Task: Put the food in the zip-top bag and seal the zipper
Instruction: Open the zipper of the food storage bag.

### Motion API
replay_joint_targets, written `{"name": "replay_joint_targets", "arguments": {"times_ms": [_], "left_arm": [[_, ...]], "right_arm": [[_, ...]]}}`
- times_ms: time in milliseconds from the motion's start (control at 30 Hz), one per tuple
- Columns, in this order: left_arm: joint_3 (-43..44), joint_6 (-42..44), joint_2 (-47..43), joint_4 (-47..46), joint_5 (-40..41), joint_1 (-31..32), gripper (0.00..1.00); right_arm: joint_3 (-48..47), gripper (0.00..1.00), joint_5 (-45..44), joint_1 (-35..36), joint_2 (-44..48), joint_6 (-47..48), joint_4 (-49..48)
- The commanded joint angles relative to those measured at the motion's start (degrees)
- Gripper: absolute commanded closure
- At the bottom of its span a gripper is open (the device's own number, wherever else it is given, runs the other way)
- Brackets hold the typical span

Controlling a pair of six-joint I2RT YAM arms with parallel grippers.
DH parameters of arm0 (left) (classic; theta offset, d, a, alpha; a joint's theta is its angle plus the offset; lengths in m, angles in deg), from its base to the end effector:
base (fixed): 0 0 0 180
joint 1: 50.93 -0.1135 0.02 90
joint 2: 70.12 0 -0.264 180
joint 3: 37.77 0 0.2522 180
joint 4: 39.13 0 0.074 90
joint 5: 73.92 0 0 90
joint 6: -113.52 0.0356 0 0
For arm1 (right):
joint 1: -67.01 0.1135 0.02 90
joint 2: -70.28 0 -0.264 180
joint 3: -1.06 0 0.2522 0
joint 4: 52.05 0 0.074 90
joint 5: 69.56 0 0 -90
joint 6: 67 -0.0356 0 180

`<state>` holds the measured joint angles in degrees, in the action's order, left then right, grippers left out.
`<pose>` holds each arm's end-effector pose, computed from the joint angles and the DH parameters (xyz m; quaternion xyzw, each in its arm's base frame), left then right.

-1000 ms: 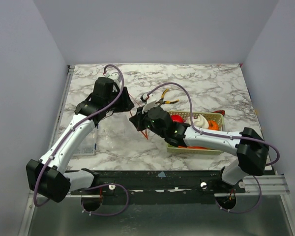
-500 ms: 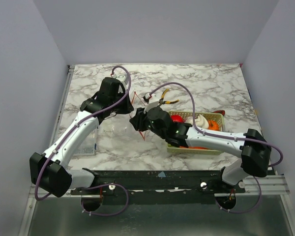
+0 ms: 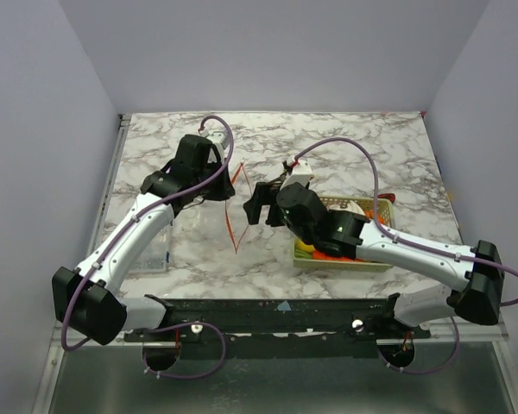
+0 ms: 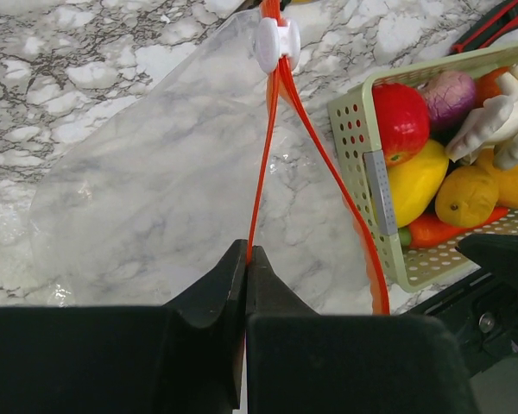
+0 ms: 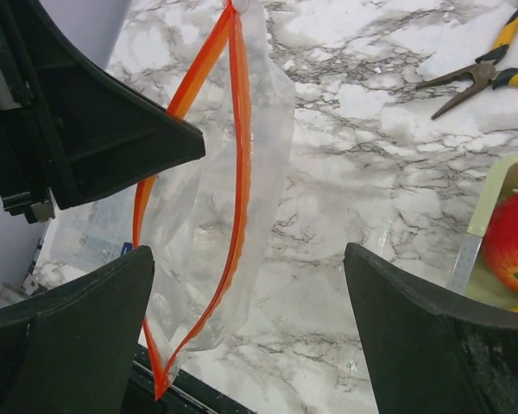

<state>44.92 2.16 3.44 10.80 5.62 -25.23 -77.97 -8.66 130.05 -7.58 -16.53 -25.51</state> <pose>0.2466 -0.1259 0.3355 0.0722 0.9034 -0.2415 0.3470 0.1567 0.2699 0.3317 -0.0352 0.8282 0.2709 0.4893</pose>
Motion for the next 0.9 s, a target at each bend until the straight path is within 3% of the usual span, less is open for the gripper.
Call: {"name": "replay_joint_targets", "arguments": {"times_ms": [0, 267, 333, 433, 500, 633, 700, 767, 867], "left_arm": [[2.3, 1.4, 1.0, 1.1, -2.6, 0.5, 1.00], [3.1, 2.3, 1.9, 2.1, -1.4, 1.7, 1.00], [2.7, 2.7, 1.5, 1.8, 0.3, 2.2, 0.96], [3.5, 3.2, 2.2, 2.5, 1.1, 2.6, 0.88], [4.0, 3.8, 2.7, 3.6, 2.9, 3.1, 0.80], [4.1, 4.7, 3.6, 6.5, 6.2, 5.3, 0.58], [3.6, 5.0, 4.0, 7.5, 5.5, 5.3, 0.54], [3.5, 5.1, 4.0, 8.3, 4.9, 5.5, 0.59], [4.6, 6.3, 2.9, 10.6, 6.0, 5.5, 0.83]], "right_arm": [[-1.9, 0.10, -3.1, -0.7, -1.9, -1.9, 3.2], [-6.3, 0.29, -2.6, -0.8, -9.5, -4.0, 0.9], [-7.8, 0.45, -5.3, -0.9, -11.3, -6.2, 3.5], [-8.7, 0.84, -6.2, -0.8, -12.9, -7.9, 4.7], [-8.9, 0.99, -5.7, -0.8, -12.8, -8.6, 4.6], [-9.7, 0.99, -5.5, -0.8, -11.7, -9.5, 4.9], [-9.1, 0.99, -5.8, -0.8, -11.3, -10.4, 4.8], [-8.4, 0.99, -6.4, -0.8, -11.3, -10.8, 4.6], [-8.9, 1.00, -8.9, -0.8, -12.0, -10.9, 7.2]]}}
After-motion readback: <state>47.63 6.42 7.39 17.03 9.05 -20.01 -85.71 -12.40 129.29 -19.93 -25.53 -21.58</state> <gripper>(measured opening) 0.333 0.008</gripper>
